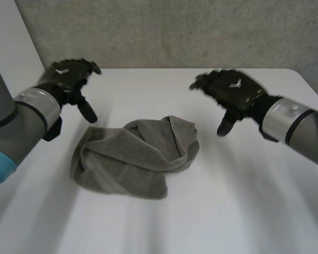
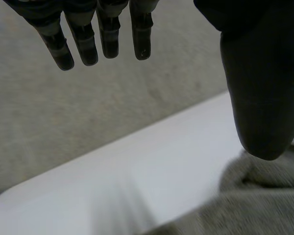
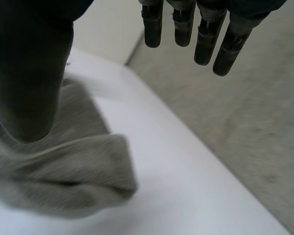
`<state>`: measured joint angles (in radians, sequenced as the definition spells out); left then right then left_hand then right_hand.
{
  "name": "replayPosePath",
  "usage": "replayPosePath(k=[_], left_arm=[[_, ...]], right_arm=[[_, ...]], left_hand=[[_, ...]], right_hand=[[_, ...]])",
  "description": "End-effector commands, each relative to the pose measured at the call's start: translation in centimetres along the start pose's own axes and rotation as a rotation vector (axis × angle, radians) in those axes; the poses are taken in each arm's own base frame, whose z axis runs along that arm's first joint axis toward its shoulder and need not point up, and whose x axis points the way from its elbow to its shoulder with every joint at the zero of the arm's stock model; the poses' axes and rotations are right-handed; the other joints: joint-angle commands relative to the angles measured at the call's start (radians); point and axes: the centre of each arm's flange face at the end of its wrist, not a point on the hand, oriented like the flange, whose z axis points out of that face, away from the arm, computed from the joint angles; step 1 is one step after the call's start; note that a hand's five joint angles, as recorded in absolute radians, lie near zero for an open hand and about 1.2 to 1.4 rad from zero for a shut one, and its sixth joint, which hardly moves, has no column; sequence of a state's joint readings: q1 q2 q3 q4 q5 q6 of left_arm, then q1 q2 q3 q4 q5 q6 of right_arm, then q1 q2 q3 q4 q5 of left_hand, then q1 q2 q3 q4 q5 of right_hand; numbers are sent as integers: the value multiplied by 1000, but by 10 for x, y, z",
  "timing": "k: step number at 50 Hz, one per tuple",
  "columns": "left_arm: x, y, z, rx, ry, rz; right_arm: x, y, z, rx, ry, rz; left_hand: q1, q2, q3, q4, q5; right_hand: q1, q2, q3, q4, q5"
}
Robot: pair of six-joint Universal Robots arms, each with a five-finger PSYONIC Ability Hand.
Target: Fold the towel.
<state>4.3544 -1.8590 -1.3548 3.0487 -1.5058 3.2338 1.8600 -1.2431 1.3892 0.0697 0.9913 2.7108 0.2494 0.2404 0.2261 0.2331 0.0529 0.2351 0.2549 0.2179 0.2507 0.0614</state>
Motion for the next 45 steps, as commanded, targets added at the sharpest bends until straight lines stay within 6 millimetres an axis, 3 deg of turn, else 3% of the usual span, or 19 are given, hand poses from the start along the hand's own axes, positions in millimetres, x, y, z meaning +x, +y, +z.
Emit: replayPosePath(k=[1,5,10,12,14,17,19,20,21,22,24,26,32,38,42,45], left_arm=[[17,40,16,-93,164,158],[26,68,23,-159,243,215],[31,91,29,-212,274,243],[32,96,31,-226,274,244],[32,109,34,-259,275,242],[33,114,36,-271,280,240],[39,121,36,-288,295,241],[39,121,36,-288,296,241],[39,124,36,-295,297,240],[40,125,36,-298,299,240],[40,124,35,-297,299,239],[41,121,35,-289,298,240],[43,93,26,-218,289,249],[39,67,11,-188,260,255],[36,64,11,-185,247,259],[35,64,19,-171,243,264]], right_arm=[[-33,34,17,-82,-127,-117],[-63,53,28,-113,-209,-135],[-72,76,39,-150,-193,-134],[-77,82,43,-150,-190,-139],[-83,88,47,-149,-192,-146],[-89,98,52,-150,-183,-154],[-89,101,55,-145,-166,-162],[-89,101,55,-145,-166,-162],[-89,100,55,-139,-164,-161],[-89,100,55,-139,-164,-161],[-86,92,54,-127,-159,-152],[-83,84,51,-113,-149,-148],[-69,57,39,-67,-103,-128],[-70,40,24,-73,-172,-104],[-72,36,21,-80,-227,-85],[-65,29,32,-41,-222,-105]], left_hand=[[-15,-6,-52,-59,7],[-15,-6,-52,-59,7],[-1,8,-52,-59,21],[52,61,-52,-59,74],[309,318,-52,-59,331],[454,463,-52,-59,476],[746,756,-52,-59,769],[748,757,-52,-59,770],[829,838,-52,-59,851],[900,909,-52,-59,922],[1034,1043,-52,-59,1056],[1147,1156,-52,-59,1169],[1147,1156,-52,-59,1169],[1147,1156,-52,-59,1169],[1147,1156,-52,-59,1169],[1147,1156,-52,-59,1169]], right_hand=[[-61,-80,-43,-76,-61],[-61,-80,-43,-76,-61],[-61,-80,-43,-76,-61],[-59,-79,-43,-76,-60],[-21,-41,-43,-76,-22],[132,112,-43,-76,131],[511,491,-43,-76,510],[513,494,-43,-76,512],[810,790,-43,-76,809],[813,793,-43,-76,812],[1067,1048,-43,-76,1066],[1160,1140,-43,-76,1159],[1161,1141,-43,-76,1160],[1161,1141,-43,-76,1160],[1161,1141,-43,-76,1160],[1161,1141,-43,-76,1160]])
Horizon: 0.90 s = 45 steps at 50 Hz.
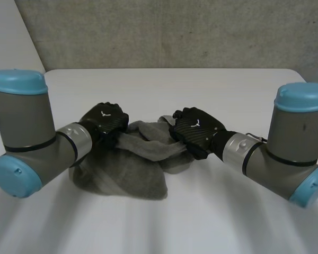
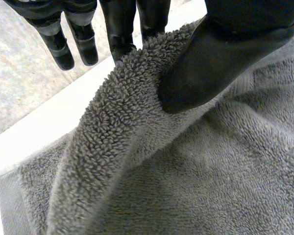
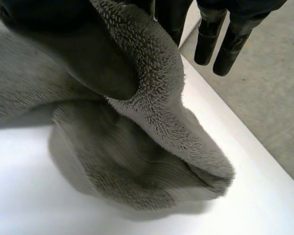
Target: Fold the towel.
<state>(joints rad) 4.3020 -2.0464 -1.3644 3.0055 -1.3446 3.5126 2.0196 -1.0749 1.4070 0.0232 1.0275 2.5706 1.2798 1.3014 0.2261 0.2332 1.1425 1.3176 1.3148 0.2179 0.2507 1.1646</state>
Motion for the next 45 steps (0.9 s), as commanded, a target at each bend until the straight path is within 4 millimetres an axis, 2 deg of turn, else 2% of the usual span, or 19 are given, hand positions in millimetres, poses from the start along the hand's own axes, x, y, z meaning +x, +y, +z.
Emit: replayPosePath(k=[1,5,9,10,11,12,13,15,18,21,23,24,25,26,28,29,31,38,45], left_arm=[[-12,-6,14,35,-44,15],[-31,-16,39,117,-151,33],[-67,-74,39,378,-381,58],[-75,-104,24,506,-434,68],[-75,-104,24,507,-435,68],[-83,-137,0,650,-485,83],[-83,-137,0,651,-486,83],[-89,-177,-48,868,-556,97],[-83,-184,-75,964,-560,100],[-76,-173,-77,936,-534,104],[-62,-127,-65,779,-462,93],[-62,-127,-65,778,-462,93],[-57,-100,-58,684,-428,87],[-51,-72,-54,591,-397,76],[-42,-46,-51,506,-360,65],[-42,-46,-51,505,-360,64],[-31,-5,-50,376,-313,51],[-21,58,-44,149,-271,61],[-17,87,-40,-14,-235,107]], right_arm=[[14,-13,14,47,-34,-18],[41,-34,31,113,50,-71],[98,-113,24,289,344,-167],[98,-114,24,290,345,-168],[115,-151,9,403,452,-169],[128,-187,-12,537,543,-152],[128,-187,-13,538,544,-151],[137,-224,-50,747,585,-82],[133,-227,-59,787,555,-55],[118,-202,-59,726,432,-19],[86,-155,-45,579,266,30],[85,-154,-45,579,265,30],[67,-125,-39,485,188,67],[67,-125,-39,484,187,67],[36,-76,-35,325,108,95],[35,-76,-35,324,108,95],[11,-37,-39,196,78,46],[-20,18,-52,5,18,-24],[-36,41,-54,-128,-82,-15]], left_hand=[[116,95,-52,-59,79],[116,95,-52,-59,79],[116,95,-52,-59,79],[116,95,-52,-59,79],[116,95,-52,-59,79],[116,95,-52,-59,79],[116,95,-52,-59,79],[116,95,-52,-59,79],[116,95,-52,-59,79],[116,95,-52,-59,79],[116,95,-52,-59,79],[116,95,-52,-59,79],[116,95,-52,-59,79],[116,95,-52,-59,79],[116,95,-52,-59,79],[116,95,-52,-59,79],[116,95,-52,-59,79],[116,95,-52,-59,79],[116,95,-52,-59,79]], right_hand=[[79,81,-43,-76,57],[79,81,-43,-76,57],[79,81,-43,-76,57],[79,81,-43,-76,57],[79,81,-43,-76,57],[79,81,-43,-76,57],[79,81,-43,-76,57],[79,81,-43,-76,57],[79,81,-43,-76,57],[79,81,-43,-76,57],[79,81,-43,-76,57],[79,81,-43,-76,57],[79,81,-43,-76,57],[79,81,-43,-76,57],[79,81,-43,-76,57],[79,81,-43,-76,57],[79,81,-43,-76,57],[45,48,-43,-76,23],[-607,-604,-43,-76,-629]])
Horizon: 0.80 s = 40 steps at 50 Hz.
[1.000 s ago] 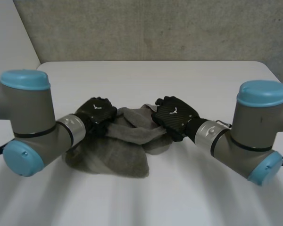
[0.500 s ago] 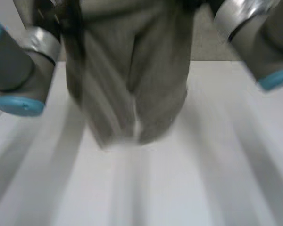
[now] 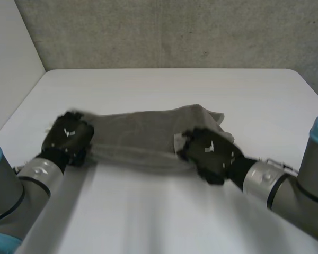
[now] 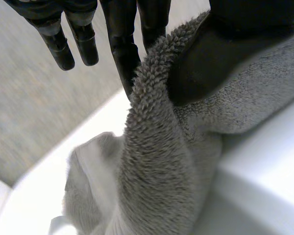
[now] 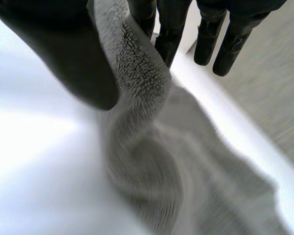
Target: Fold the towel.
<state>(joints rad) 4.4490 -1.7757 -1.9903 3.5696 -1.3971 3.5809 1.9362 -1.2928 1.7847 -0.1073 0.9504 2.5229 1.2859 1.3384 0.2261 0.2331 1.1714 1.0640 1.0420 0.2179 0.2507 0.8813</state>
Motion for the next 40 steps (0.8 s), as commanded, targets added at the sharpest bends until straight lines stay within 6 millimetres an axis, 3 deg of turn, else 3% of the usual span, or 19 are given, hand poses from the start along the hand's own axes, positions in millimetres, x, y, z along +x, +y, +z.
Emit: replayPosePath(k=[1,15,17,18,20,21,22,23,28,29,30,31,32,33,35,40], left_arm=[[4,25,1,-126,34,56],[8,24,-1,-133,46,60],[8,25,-2,-139,47,60],[7,25,-3,-147,47,57],[6,25,-4,-156,46,55],[5,26,-5,-164,46,52],[3,28,-5,-175,43,49],[3,28,-5,-176,43,48],[2,29,-8,-189,43,43],[3,29,-10,-190,47,43],[5,28,-10,-188,52,45],[5,28,-10,-188,52,46],[6,26,-11,-182,55,47],[7,25,-12,-177,59,48],[7,24,-12,-173,59,50],[11,21,-14,-162,68,53]], right_arm=[[-11,20,-4,-134,-82,-11],[10,17,-5,-130,-54,-11],[13,16,-4,-125,-46,-17],[16,13,-3,-118,-40,-29],[19,12,-3,-116,-32,-46],[22,11,-4,-119,-29,-69],[22,11,-4,-119,-29,-69],[22,9,-6,-128,-36,-95],[31,6,-18,-192,-58,-193],[35,5,-21,-205,-69,-219],[35,1,-20,-198,-82,-241],[35,1,-20,-198,-82,-241],[37,-1,-17,-193,-75,-245],[38,-1,-17,-193,-75,-245],[38,-7,-6,-151,-64,-233],[39,-18,12,-61,-34,-224]], left_hand=[[110,58,-52,-59,50],[110,58,-52,-59,50],[110,58,-52,-59,50],[110,58,-52,-59,50],[110,58,-52,-59,50],[110,58,-52,-59,50],[110,58,-52,-59,50],[110,58,-52,-59,50],[110,58,-52,-59,50],[110,58,-52,-59,50],[110,58,-52,-59,50],[110,58,-52,-59,50],[110,58,-52,-59,50],[110,58,-52,-59,50],[110,58,-52,-59,50],[110,58,-52,-59,50]], right_hand=[[-444,-422,-43,-76,-436],[-471,-449,-43,-76,-463],[-383,-361,-43,-76,-375],[-185,-163,-43,-76,-177],[-114,-92,-43,-76,-105],[111,133,-43,-76,119],[113,135,-43,-76,121],[330,352,-43,-76,338],[332,354,-43,-76,340],[264,286,-43,-76,272],[-150,-128,-43,-76,-142],[-154,-132,-43,-76,-146],[-596,-574,-43,-76,-588],[-600,-578,-43,-76,-592],[-831,-809,-43,-76,-823],[-856,-834,-43,-76,-848]])
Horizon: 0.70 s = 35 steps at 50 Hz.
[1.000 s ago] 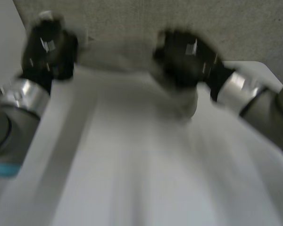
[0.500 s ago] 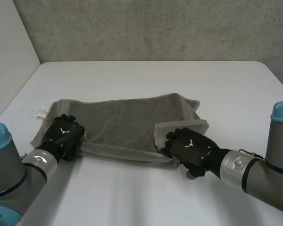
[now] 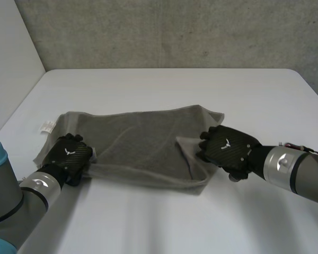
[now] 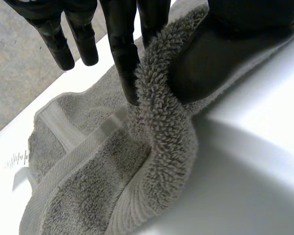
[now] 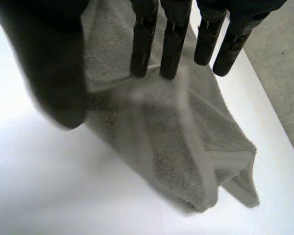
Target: Fold the towel.
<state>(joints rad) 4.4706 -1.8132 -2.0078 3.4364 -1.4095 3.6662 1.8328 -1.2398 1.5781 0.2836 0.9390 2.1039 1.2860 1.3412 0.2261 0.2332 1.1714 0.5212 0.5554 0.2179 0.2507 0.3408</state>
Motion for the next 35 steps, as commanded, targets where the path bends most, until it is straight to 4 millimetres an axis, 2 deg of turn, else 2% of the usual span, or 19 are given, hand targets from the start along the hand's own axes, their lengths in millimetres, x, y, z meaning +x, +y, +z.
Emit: replayPosePath(k=[1,6,13,20,22,28,30,32,33,35], left_arm=[[5,-4,-4,16,13,7],[6,-4,-6,18,17,8],[7,-4,-7,18,20,9],[7,-5,-9,23,19,10],[7,-6,-10,25,17,10],[7,-6,-11,29,17,11],[7,-6,-11,27,18,11],[7,-6,-10,28,16,10],[7,-6,-11,27,17,10],[7,-6,-11,29,15,11]], right_arm=[[6,-17,20,104,44,14],[-3,-33,36,159,19,-24],[-14,-44,47,192,-12,-104],[-24,-36,59,147,-86,-157],[-33,-29,62,99,-165,-162],[-52,-27,65,54,-275,-231],[-53,-25,66,45,-278,-254],[-53,-21,69,15,-272,-268],[-53,-21,69,15,-272,-268],[-52,-18,70,-11,-261,-276]], left_hand=[[110,55,-52,-59,50],[110,55,-52,-59,50],[110,55,-52,-59,50],[110,55,-52,-59,50],[110,55,-52,-59,50],[110,55,-52,-59,50],[110,55,-52,-59,50],[110,55,-52,-59,50],[110,55,-52,-59,50],[110,55,-52,-59,50]], right_hand=[[-313,-347,-43,-76,-307],[-304,-338,-43,-76,-298],[-301,-335,-43,-76,-295],[-219,-253,-43,-76,-213],[-175,-209,-43,-76,-169],[-63,-98,-43,-76,-58],[22,-12,-43,-76,28],[214,180,-43,-76,220],[215,181,-43,-76,221],[607,573,-43,-76,613]])
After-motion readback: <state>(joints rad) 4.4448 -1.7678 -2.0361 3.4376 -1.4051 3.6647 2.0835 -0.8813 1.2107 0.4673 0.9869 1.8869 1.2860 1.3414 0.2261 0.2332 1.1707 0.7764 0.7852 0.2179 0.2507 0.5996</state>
